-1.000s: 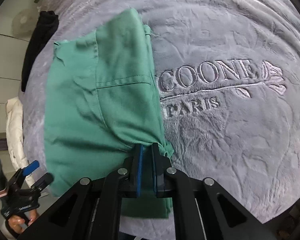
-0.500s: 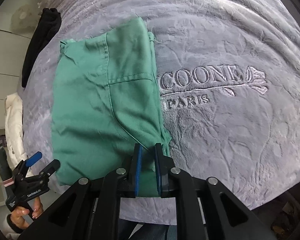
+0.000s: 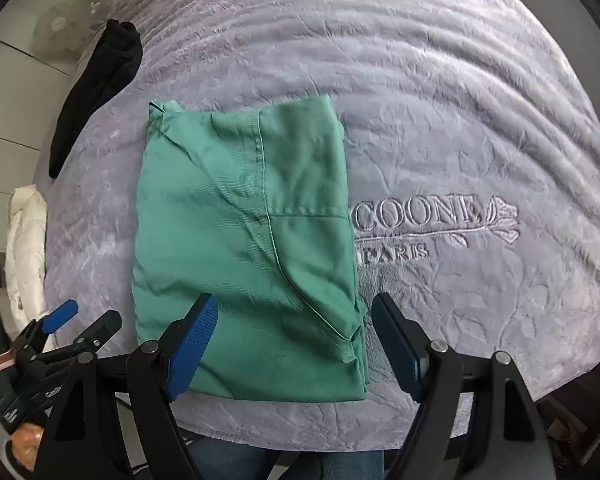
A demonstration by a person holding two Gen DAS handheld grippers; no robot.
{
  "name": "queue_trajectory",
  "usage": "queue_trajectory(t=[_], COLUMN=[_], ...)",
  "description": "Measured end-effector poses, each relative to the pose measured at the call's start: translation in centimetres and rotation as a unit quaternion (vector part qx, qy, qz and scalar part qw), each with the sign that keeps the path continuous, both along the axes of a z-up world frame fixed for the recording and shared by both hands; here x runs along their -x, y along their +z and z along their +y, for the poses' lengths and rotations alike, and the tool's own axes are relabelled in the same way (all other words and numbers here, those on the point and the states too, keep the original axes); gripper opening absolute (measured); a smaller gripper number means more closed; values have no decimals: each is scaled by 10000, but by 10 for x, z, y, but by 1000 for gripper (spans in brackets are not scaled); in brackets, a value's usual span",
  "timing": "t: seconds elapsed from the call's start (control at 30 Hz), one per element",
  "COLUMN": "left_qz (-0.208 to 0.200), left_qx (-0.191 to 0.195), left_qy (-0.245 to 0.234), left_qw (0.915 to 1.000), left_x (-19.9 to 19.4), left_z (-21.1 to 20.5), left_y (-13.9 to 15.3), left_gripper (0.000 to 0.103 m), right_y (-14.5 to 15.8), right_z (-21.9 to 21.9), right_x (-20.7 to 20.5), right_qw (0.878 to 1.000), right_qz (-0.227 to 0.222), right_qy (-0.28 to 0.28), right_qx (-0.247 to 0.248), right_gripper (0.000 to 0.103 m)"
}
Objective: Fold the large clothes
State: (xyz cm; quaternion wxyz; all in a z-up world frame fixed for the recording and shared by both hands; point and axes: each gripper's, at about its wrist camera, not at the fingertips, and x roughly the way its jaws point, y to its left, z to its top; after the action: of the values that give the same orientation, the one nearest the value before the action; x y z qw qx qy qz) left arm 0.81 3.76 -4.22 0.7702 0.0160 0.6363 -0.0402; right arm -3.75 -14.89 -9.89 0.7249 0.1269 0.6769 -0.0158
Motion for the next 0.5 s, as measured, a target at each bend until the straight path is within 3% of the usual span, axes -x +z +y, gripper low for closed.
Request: queue_trajectory(t=[0.27,0.33,0.5], left_qz=[-87,-56,-64], left_qx=[-89,-126,-159], left_qy=[9,-16,-23], left_qw=[9999,9999,9999], left_x=[-4,-3,-1], left_z=[-3,-4,-6], left_y=[12,12,14], left_gripper=[103,103,103], right_y=[7,6,8], right_z=[11,13,16], right_x=[-1,-1,-1], right_qw=[9988,9986,9981], right_qz=[-97,-59,-93], right_qy=[143,153,175], right_qx=[452,494,584], right_gripper=[88,103,103])
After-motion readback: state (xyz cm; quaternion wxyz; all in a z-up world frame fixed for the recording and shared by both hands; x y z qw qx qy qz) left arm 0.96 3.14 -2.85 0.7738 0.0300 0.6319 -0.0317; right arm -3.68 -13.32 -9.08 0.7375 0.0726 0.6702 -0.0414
